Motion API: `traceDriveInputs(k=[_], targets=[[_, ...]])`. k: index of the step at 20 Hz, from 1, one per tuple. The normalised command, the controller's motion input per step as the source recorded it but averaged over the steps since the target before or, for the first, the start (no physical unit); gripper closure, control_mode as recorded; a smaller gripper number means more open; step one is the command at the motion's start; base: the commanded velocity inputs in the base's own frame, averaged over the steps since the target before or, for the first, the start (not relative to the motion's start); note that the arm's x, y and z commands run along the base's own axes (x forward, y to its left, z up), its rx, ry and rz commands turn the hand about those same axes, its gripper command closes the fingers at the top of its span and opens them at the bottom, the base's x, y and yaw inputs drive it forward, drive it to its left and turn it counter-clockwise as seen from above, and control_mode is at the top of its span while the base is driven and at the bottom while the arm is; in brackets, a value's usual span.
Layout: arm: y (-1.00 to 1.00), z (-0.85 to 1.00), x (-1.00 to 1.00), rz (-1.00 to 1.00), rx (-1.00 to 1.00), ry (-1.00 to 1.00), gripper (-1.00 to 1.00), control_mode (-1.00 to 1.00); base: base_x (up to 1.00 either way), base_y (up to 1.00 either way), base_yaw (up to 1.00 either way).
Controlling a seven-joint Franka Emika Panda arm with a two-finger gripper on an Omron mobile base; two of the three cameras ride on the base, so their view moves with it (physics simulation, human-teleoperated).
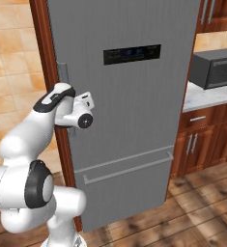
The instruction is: Retrieve the fish from the fridge and place it on the saucepan with marinade on the stove.
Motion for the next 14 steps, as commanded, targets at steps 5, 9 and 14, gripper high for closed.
traceDriveInputs(k=[5, 9, 14], targets=[[0.3, -0.23, 0.23, 0.02, 0.0, 0.0, -1.0, -1.0, 0.0, 0.0, 0.0], [0.29, -0.25, 0.22, 0.04, 0.0, 0.0, -1.0, -1.0, 0.0, 0.0, 0.0], [0.33, -0.25, 0.17, 0.04, 0.0, 0.0, 1.0, -1.0, 0.0, 0.0, 0.0]])
